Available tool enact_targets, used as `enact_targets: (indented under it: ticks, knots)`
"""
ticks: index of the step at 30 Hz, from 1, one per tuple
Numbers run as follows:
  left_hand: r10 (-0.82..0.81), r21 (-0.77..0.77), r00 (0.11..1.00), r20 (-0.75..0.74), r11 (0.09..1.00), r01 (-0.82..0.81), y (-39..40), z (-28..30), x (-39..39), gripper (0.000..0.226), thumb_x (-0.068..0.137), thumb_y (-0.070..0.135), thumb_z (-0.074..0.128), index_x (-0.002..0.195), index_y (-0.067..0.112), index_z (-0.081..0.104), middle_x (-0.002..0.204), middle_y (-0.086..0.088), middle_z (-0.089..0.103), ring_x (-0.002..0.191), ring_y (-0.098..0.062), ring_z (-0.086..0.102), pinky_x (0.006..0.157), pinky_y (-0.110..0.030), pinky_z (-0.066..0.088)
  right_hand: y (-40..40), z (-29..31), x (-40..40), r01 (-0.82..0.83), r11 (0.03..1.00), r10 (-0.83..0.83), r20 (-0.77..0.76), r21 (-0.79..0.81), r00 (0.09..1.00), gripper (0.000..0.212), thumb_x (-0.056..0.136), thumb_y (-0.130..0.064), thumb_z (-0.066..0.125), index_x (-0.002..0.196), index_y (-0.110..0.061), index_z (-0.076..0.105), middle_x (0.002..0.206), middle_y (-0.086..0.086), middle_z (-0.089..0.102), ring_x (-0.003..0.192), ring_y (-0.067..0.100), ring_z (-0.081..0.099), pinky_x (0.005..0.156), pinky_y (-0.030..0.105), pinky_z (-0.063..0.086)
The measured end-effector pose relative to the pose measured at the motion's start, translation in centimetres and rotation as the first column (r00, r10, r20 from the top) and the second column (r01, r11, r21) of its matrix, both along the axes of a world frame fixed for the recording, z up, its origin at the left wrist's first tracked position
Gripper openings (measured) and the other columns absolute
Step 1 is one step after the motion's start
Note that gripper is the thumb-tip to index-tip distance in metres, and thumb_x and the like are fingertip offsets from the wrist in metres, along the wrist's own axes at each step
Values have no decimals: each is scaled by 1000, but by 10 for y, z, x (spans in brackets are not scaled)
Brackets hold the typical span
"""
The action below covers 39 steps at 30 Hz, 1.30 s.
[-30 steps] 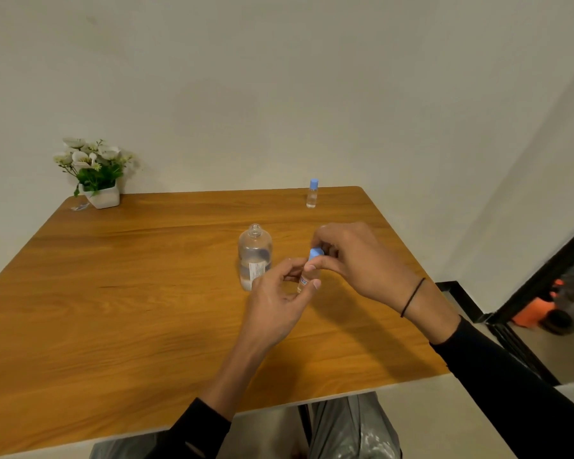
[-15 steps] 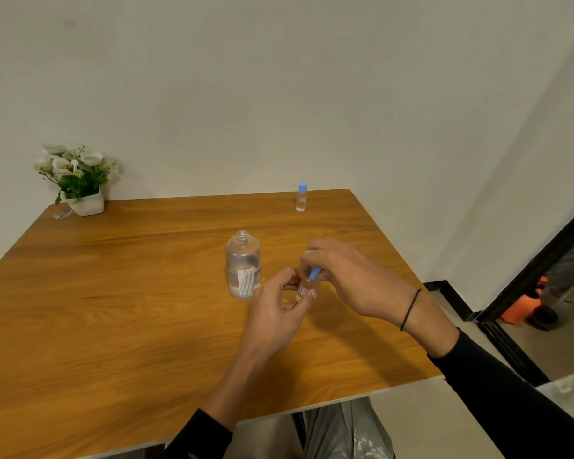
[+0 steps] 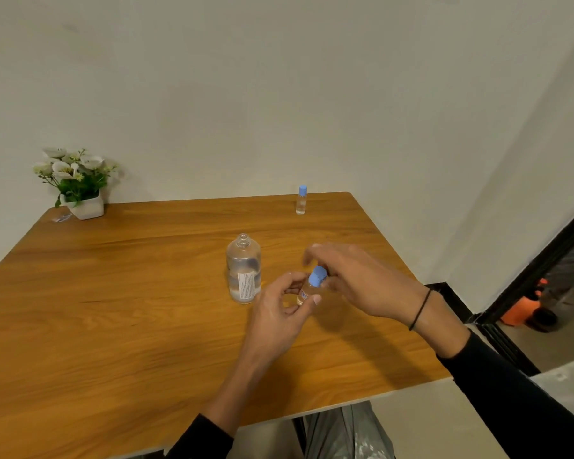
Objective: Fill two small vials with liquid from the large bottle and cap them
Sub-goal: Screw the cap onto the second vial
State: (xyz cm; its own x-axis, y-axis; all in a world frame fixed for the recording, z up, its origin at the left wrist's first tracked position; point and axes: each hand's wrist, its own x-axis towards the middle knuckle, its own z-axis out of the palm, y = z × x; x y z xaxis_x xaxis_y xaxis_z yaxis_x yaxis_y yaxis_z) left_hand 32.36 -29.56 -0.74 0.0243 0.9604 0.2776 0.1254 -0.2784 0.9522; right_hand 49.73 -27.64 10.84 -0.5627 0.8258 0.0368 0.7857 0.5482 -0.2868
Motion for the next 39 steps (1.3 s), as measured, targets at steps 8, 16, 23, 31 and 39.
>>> enact_targets:
  ticks: [8,16,23,31,39]
  knots:
    - [-11,8,1000,11,1000,11,3,-2,1,31,93,20,82,121,29,74,110,11,75,109,-4,69,81,-26,66,0,3,3,17,998,-17,1,53,1000,31,94,-36,74,119,-27,57,93,-14,57,76,2,55,66,33,53]
    - [-19,14,1000,-6,1000,20,7,-6,5,32,93,19,82,122,27,73,112,10,75,110,-5,68,81,-28,66,7,-3,4,20,995,-19,-18,96,1000,21,98,-34,70,114,-22,62,90,-11,61,81,11,59,67,32,51]
    - [-18,40,999,-48,999,20,14,-9,8,30,94,22,80,123,25,73,109,13,75,105,-1,68,78,-28,66,16,-11,3,32,988,-37,25,153,999,16,100,-5,57,96,-19,64,87,-8,58,75,9,56,64,32,52]
    - [58,26,998,-11,998,-58,45,-11,22,28,90,20,83,116,25,75,106,13,78,100,-5,72,81,-18,60,36,-47,13,224,975,-205,-346,15,916,25,87,-39,84,100,-23,70,86,-9,70,77,7,66,66,24,54]
    - [22,-89,973,-230,995,-44,98,-35,55,49,90,14,81,132,35,66,118,18,74,111,1,69,93,-35,65,69,-93,28,441,893,-421,-503,-86,755,14,89,-29,81,97,-23,72,84,-11,72,77,1,68,62,9,48]
